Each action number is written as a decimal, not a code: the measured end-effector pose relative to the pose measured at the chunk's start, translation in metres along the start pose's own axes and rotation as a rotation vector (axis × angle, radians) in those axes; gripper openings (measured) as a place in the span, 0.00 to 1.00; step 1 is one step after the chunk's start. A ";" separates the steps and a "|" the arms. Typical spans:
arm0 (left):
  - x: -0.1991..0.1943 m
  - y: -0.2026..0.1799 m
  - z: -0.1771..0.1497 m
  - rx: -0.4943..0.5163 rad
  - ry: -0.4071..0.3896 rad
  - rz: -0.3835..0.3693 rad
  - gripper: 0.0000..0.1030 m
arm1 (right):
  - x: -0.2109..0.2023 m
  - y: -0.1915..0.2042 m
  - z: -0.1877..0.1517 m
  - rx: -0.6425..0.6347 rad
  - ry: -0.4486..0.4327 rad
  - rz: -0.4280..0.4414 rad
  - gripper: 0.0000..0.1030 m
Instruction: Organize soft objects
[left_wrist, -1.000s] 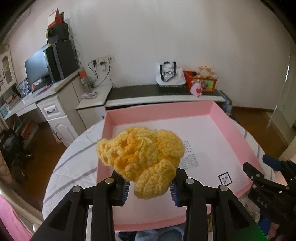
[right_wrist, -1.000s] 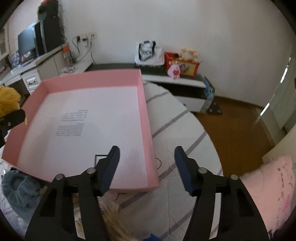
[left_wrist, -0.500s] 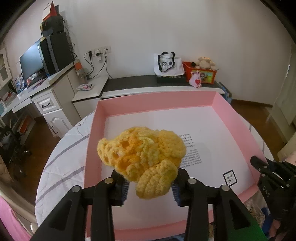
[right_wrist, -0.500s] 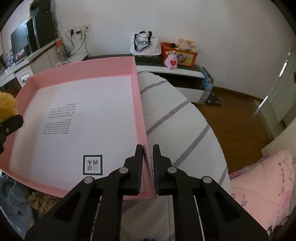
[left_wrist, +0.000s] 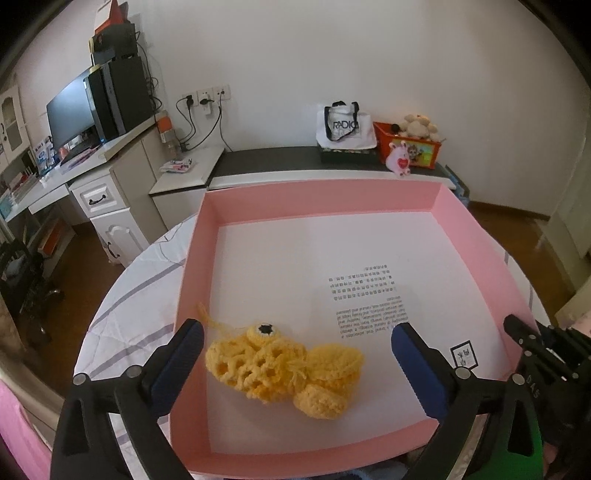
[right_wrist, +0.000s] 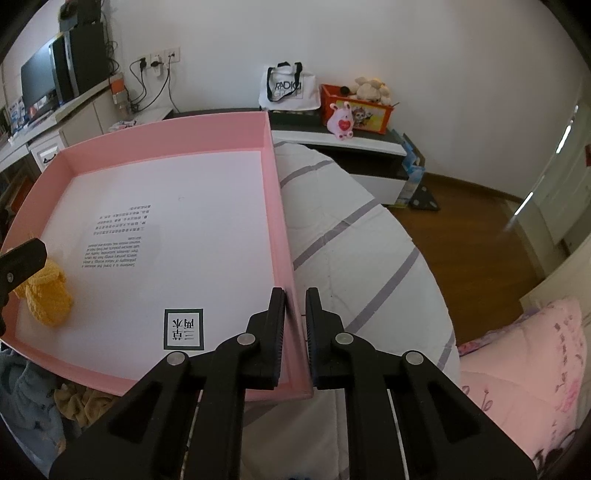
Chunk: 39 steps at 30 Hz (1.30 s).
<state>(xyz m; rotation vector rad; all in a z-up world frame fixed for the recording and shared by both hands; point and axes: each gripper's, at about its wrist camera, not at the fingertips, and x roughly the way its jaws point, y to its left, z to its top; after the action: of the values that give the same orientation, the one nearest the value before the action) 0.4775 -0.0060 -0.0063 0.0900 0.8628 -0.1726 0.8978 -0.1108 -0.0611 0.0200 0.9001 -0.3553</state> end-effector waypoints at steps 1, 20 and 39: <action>-0.001 0.000 -0.001 0.001 0.000 0.001 0.99 | 0.000 0.000 0.000 0.000 0.000 0.000 0.10; -0.040 -0.004 -0.024 0.007 -0.040 0.018 0.99 | -0.024 0.004 0.000 -0.024 -0.032 -0.005 0.52; -0.135 0.004 -0.077 -0.025 -0.145 0.025 1.00 | -0.122 0.009 -0.022 -0.033 -0.206 -0.025 0.85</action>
<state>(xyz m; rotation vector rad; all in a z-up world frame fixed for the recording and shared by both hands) 0.3347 0.0250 0.0468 0.0641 0.7187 -0.1427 0.8146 -0.0624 0.0181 -0.0580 0.7023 -0.3590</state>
